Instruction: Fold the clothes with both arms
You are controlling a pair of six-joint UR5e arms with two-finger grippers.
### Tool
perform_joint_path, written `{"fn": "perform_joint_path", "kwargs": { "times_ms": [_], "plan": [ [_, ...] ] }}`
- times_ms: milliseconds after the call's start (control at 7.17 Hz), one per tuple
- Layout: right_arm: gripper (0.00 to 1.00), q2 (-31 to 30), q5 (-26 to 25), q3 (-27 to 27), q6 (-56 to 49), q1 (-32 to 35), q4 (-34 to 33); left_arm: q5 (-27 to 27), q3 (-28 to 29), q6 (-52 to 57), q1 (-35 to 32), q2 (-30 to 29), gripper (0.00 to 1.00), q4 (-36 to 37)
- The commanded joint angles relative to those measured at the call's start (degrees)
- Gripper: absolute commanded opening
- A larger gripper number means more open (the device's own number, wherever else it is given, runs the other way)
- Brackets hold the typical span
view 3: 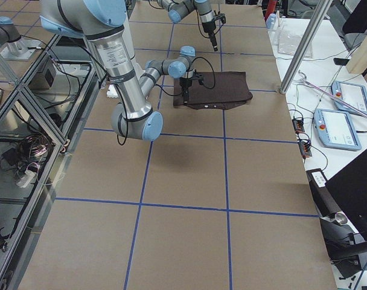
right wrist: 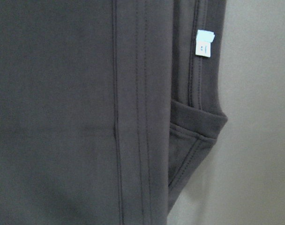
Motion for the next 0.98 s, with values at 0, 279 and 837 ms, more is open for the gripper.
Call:
{"fn": "perform_joint_path", "kwargs": {
  "times_ms": [0, 279, 837],
  "plan": [
    [1.0, -0.45, 0.14, -0.38, -0.01, -0.75, -0.47, -0.17, -0.06, -0.09, 0.0, 0.11, 1.0, -0.03],
    [1.0, -0.88, 1.19, -0.29, -0.09, -0.75, -0.65, -0.17, -0.15, -0.09, 0.0, 0.11, 1.0, -0.03],
    [1.0, -1.94, 1.19, -0.2, -0.09, -0.49, -0.65, -0.17, -0.5, -0.09, 0.0, 0.11, 1.0, -0.03]
  ]
}}
